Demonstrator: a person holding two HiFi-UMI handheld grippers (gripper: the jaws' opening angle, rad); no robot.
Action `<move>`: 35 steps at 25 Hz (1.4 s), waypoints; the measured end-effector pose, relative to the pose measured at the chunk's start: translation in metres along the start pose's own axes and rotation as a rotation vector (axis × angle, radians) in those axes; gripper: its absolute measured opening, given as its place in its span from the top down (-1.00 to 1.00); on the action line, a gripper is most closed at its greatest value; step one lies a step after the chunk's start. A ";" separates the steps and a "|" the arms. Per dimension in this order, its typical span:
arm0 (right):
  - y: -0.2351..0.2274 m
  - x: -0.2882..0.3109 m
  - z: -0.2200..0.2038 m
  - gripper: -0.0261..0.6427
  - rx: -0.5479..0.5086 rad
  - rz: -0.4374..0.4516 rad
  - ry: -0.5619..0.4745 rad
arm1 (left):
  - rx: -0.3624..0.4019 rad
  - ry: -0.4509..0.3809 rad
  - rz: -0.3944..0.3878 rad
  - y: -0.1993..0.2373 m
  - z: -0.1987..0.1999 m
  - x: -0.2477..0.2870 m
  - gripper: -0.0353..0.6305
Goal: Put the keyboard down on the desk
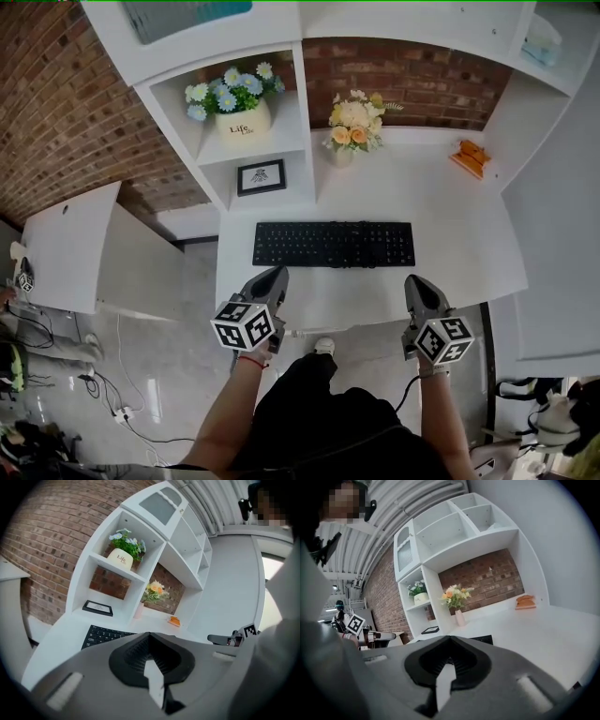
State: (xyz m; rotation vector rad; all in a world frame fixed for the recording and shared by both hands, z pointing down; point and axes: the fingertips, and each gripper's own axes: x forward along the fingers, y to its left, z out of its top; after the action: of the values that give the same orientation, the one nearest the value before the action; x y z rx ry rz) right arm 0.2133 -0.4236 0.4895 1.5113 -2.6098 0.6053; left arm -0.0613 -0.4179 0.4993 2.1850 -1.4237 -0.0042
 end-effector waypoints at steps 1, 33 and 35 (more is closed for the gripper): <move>0.002 -0.004 0.002 0.93 -0.012 0.004 -0.006 | 0.006 -0.011 0.004 -0.001 0.001 -0.004 0.90; 0.036 -0.090 0.016 0.93 -0.116 0.058 -0.121 | 0.041 -0.181 0.085 -0.039 -0.002 -0.107 0.89; 0.039 -0.095 0.015 0.93 -0.121 0.058 -0.129 | 0.045 -0.191 0.086 -0.042 -0.003 -0.113 0.89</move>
State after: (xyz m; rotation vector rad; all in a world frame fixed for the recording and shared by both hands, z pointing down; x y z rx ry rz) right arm 0.2317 -0.3337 0.4401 1.4899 -2.7376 0.3577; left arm -0.0757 -0.3074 0.4527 2.2065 -1.6365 -0.1554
